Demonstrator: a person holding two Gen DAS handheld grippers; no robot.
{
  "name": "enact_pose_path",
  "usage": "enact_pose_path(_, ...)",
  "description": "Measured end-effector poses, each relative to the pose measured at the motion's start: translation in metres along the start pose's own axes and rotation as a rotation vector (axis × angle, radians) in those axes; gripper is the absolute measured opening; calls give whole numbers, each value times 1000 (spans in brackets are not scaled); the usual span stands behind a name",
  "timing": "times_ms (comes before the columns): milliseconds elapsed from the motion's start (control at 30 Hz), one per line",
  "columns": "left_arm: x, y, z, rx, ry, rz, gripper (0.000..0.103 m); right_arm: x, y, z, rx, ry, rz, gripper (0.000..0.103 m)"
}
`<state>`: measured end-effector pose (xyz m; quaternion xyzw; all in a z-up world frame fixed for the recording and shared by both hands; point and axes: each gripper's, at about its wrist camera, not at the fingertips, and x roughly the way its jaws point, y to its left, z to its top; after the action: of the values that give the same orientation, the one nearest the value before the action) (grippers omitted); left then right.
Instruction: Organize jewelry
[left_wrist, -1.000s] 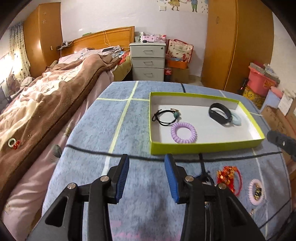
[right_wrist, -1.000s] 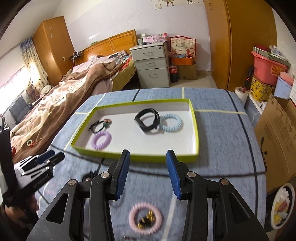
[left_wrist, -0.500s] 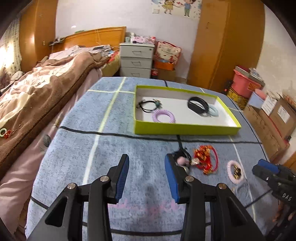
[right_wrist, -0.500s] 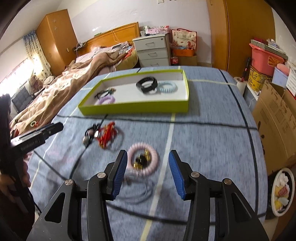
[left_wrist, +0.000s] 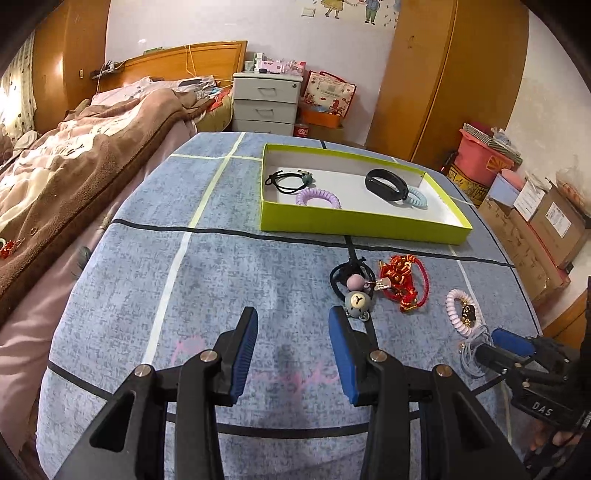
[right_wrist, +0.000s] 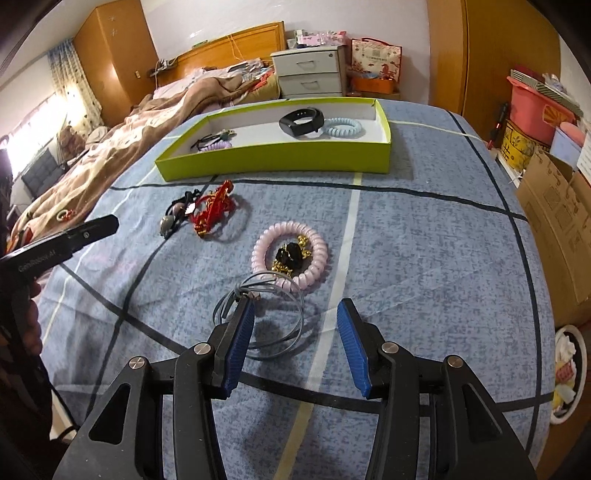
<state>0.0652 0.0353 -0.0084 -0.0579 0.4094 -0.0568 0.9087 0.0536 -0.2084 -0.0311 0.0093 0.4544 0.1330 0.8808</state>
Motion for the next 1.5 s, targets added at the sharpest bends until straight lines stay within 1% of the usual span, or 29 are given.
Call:
enact_pose_path(133,-2,-1,-3,11,-6,-14,42,0,3,-2,-5,-12,-17,48)
enact_pose_path(200,-2,-2,-4,15,-4,-21,42,-1,3,-3,-14,-15,-29,41)
enact_pose_path(267,-2,-3,-5,16,0,-28,42,-1,2,-3,-13,-17,-47,27)
enact_pose_path(333,-1,-3,-5,10,0,-32,42,-1,0,-3,-4,-19,-36,24)
enact_pose_path(400,1,-3,-5,11,6,-33,42,-1,-1,-4,-1,-22,-35,14)
enact_pose_path(433,1,-3,-5,9,11,-39,42,-1,-2,-4,1,-22,-34,3)
enact_pose_path(467,2,-3,-6,6,13,-50,42,-1,-3,-5,5,-22,-29,2)
enact_pose_path(500,2,-2,-6,-1,14,-56,42,-2,-5,-5,11,-25,-17,2)
enact_pose_path(633,2,-3,-6,5,13,-41,42,-7,-14,-5,57,-49,-1,2)
enact_pose_path(833,6,-7,-4,17,15,-61,42,-26,-25,-1,110,-118,13,2)
enact_pose_path(967,12,-9,-1,10,30,-89,42,-38,-29,4,127,-164,22,2)
enact_pose_path(1133,20,-16,5,24,44,-126,42,-42,-29,9,121,-179,24,2)
enact_pose_path(1200,28,-21,7,37,66,-111,42,-42,-30,11,128,-184,32,2)
enact_pose_path(1300,31,-29,11,48,65,-126,42,-41,-29,12,125,-185,38,2)
enact_pose_path(1500,44,-36,12,67,90,-85,43,-40,-30,14,127,-183,47,2)
